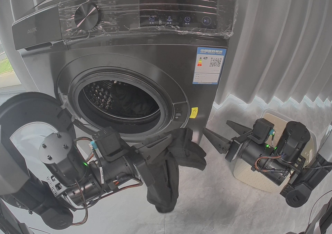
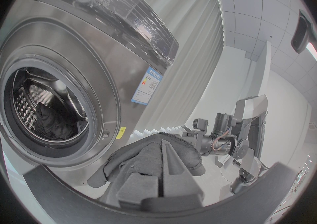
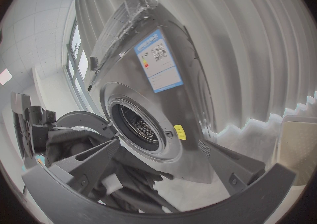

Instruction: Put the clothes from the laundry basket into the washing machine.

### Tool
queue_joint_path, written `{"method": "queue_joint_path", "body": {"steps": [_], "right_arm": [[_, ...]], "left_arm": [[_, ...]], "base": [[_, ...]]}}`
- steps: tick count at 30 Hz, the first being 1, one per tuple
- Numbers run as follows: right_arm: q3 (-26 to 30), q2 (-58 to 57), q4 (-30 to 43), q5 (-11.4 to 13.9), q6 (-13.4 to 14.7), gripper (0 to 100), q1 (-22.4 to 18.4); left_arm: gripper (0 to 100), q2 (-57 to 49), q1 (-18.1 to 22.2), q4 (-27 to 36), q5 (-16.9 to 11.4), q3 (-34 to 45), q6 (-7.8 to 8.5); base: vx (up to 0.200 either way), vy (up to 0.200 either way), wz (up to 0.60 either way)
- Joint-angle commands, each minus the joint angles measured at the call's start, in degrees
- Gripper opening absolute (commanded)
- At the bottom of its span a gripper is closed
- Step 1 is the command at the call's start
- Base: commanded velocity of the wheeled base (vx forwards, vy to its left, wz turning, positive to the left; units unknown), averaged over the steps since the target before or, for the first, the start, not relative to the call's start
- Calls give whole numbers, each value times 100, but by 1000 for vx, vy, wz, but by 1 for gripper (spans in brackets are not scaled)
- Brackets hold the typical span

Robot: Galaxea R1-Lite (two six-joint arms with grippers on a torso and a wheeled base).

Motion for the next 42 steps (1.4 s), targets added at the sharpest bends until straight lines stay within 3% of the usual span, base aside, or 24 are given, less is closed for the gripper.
{"method": "queue_joint_path", "body": {"steps": [1,5,12,33,42], "right_arm": [[137,0,5,17,-54,100,-190],[137,-9,5,43,-36,100,-120],[436,26,5,61,-19,100,179],[541,88,5,61,-10,100,530],[471,88,5,61,-1,100,504]], "left_arm": [[0,-91,-24,-4,142,-65,6],[0,-232,-16,5,335,-171,147],[0,-495,-24,22,616,-566,164],[0,-495,-33,14,607,-672,164],[0,-504,-16,14,590,-689,164]], "base": [[0,0,0],[0,0,0],[0,0,0],[0,0,0],[0,0,0]]}}
